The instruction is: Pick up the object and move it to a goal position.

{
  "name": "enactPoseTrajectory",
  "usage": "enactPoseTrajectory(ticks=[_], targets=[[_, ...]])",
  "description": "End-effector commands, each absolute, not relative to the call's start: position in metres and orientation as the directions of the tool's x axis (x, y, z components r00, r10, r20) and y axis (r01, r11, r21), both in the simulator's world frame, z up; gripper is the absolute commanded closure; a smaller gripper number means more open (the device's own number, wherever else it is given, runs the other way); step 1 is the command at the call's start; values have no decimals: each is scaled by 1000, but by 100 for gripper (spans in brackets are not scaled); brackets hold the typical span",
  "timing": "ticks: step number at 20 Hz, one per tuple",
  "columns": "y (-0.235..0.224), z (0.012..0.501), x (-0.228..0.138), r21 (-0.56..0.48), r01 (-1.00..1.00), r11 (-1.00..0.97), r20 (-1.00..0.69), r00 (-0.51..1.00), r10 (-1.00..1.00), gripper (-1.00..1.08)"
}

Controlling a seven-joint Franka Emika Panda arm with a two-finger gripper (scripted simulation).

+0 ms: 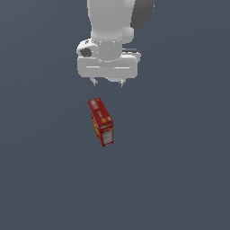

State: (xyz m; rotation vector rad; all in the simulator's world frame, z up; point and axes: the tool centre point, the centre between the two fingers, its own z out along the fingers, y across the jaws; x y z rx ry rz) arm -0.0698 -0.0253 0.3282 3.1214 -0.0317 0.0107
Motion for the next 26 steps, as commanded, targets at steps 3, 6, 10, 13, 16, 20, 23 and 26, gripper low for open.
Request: enactPoseTrajectory(ticks=[3,6,10,13,16,20,23,26], targets=[[-24,329,-70,18,-18,-1000,7,1000,-18,-92],[-20,330,-72,6,-7,-1000,7,1000,-7,-92],[-16,332,-73,-5,6,-1000,7,1000,6,-92],[-16,332,-73,-4,5,-1000,7,1000,5,-92],[-17,332,-73,-4,7,-1000,7,1000,7,-92],[-19,328,-71,-5,26,-1000,6,1000,26,-92],[-22,323,-68,-5,50,-999,6,999,50,-92],[-26,317,-65,-5,85,-996,6,996,85,-92]])
